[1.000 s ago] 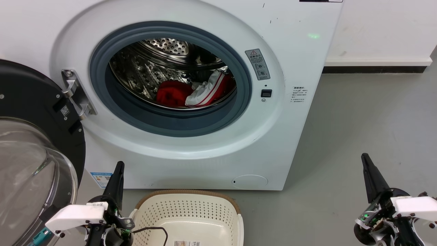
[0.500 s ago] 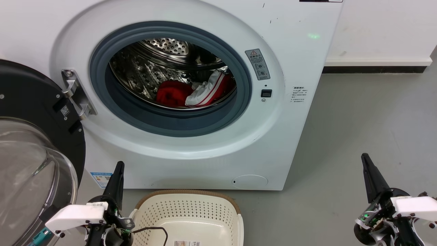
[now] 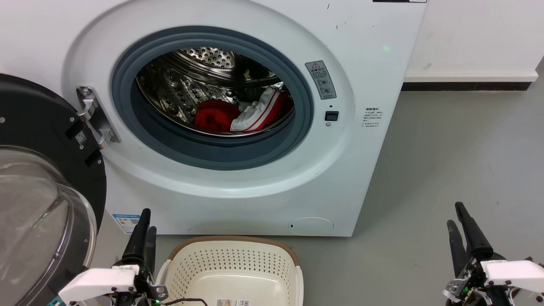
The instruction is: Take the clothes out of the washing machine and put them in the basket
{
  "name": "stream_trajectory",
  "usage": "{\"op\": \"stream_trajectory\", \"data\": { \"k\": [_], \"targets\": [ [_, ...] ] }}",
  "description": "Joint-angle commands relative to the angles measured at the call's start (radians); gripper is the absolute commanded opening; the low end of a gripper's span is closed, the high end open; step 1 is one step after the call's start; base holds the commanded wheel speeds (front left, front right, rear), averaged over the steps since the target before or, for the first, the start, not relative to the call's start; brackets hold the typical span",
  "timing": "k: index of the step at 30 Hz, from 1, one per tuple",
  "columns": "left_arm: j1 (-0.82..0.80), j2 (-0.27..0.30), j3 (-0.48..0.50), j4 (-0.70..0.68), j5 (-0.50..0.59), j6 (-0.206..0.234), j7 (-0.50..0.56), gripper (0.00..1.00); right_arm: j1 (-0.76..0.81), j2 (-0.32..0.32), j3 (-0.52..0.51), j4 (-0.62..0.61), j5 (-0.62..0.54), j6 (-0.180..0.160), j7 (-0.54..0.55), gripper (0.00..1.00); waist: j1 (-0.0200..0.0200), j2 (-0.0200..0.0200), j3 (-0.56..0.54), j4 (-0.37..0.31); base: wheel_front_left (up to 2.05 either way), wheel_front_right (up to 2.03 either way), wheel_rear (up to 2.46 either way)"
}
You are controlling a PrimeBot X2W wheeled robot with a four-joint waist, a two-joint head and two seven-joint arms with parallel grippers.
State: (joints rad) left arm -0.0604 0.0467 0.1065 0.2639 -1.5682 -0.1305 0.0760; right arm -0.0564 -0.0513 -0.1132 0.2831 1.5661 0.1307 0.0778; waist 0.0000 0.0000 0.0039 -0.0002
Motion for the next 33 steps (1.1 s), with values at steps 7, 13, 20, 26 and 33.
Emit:
{"op": "stream_trajectory", "data": {
  "k": [7, 13, 20, 26, 33],
  "targets": [
    [-0.009, 0.002, 0.006, -0.064, 0.155, 0.012, -0.040, 1.00, 0.003, 0.000, -0.009, -0.076, -0.175, 0.000, -0.040, 1.00, 0.0000, 0.0000, 0.002, -0.001, 0.00, 0.00, 0.00],
    [0.000, 0.002, -0.006, -0.102, 0.281, 0.037, -0.066, 1.00, 0.016, 0.000, -0.003, -0.121, -0.314, 0.000, -0.067, 1.00, 0.0000, 0.0000, 0.004, -0.001, 0.00, 0.00, 0.00],
    [0.013, 0.002, -0.033, -0.137, 0.435, 0.070, -0.094, 1.00, 0.031, 0.000, 0.008, -0.163, -0.478, 0.000, -0.096, 1.00, 0.0000, 0.0000, 0.005, -0.001, 0.00, 0.00, 0.00],
    [0.021, 0.002, -0.058, -0.156, 0.558, 0.097, -0.118, 1.00, 0.045, 0.000, 0.019, -0.198, -0.617, 0.000, -0.119, 1.00, 0.0000, 0.0000, 0.005, 0.000, 0.00, 0.00, 0.00],
    [0.033, 0.003, -0.080, -0.170, 0.693, 0.123, -0.142, 1.00, 0.061, 0.000, 0.029, -0.224, -0.764, 0.000, -0.143, 1.00, 0.0000, 0.0000, 0.005, -0.001, 0.00, 0.00, 0.00]
  ]
}}
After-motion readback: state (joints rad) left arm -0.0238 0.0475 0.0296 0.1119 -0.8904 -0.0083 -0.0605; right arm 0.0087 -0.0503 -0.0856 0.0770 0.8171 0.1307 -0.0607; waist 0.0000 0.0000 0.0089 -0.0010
